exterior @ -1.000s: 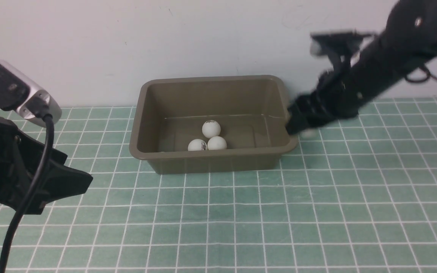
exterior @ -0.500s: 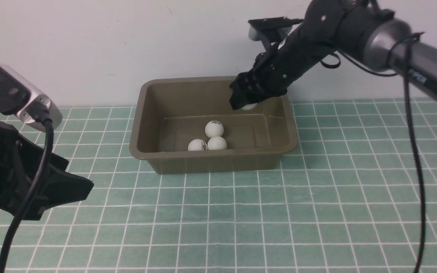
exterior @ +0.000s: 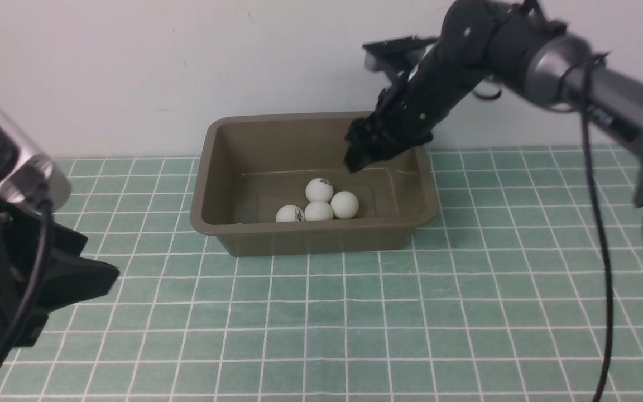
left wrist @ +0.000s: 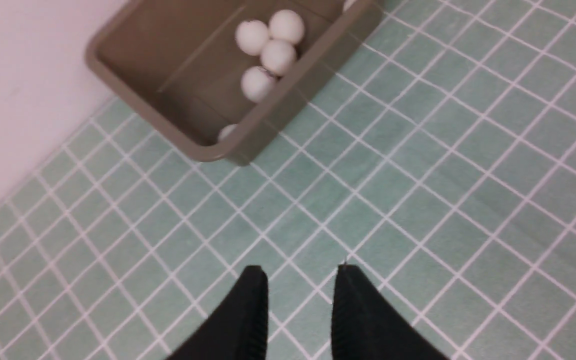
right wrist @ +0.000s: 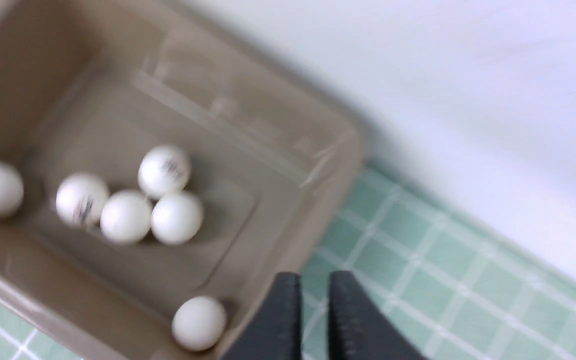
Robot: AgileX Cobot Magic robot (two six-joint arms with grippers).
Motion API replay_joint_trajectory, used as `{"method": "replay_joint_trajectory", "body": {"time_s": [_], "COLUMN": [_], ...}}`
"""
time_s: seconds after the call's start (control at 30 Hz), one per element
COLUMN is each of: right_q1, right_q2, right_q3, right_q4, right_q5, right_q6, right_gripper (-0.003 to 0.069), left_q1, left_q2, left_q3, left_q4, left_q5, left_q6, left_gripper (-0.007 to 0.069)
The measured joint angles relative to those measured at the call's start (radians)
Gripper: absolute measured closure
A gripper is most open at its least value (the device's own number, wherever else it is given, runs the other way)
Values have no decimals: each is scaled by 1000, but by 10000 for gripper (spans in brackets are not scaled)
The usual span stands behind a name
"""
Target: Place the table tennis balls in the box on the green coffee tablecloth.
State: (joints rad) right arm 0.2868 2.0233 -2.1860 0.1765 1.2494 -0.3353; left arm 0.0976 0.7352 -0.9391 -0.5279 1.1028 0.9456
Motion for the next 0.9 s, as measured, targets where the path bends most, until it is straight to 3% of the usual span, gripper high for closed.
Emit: {"method": "replay_joint_trajectory", "body": {"time_s": [0.1, 0.2, 0.53, 0.73, 0.9], "right_q1": [-56, -117, -235, -250, -251], "right_q2": [-99, -204, -511, -789, -1010], "right_q3": [0, 0, 105, 360, 626], "right_q4": [23, 55, 65, 44, 20], "right_q5": [6, 12, 19, 4, -104], "right_q6": [1, 1, 1, -27, -37], "right_gripper": [632, 666, 675, 675, 675], "left_q1": [0, 0, 0, 0, 0], "left_q2": [-59, -108, -299, -395, -472], "left_q3": [0, 0, 0, 23, 116], "left_q4": [44, 79, 69, 28, 23], "left_q5": [-9, -9, -29, -91, -114], "left_q6": [-34, -75, -173, -191, -204], "left_gripper": [491, 525, 617, 629, 629]}}
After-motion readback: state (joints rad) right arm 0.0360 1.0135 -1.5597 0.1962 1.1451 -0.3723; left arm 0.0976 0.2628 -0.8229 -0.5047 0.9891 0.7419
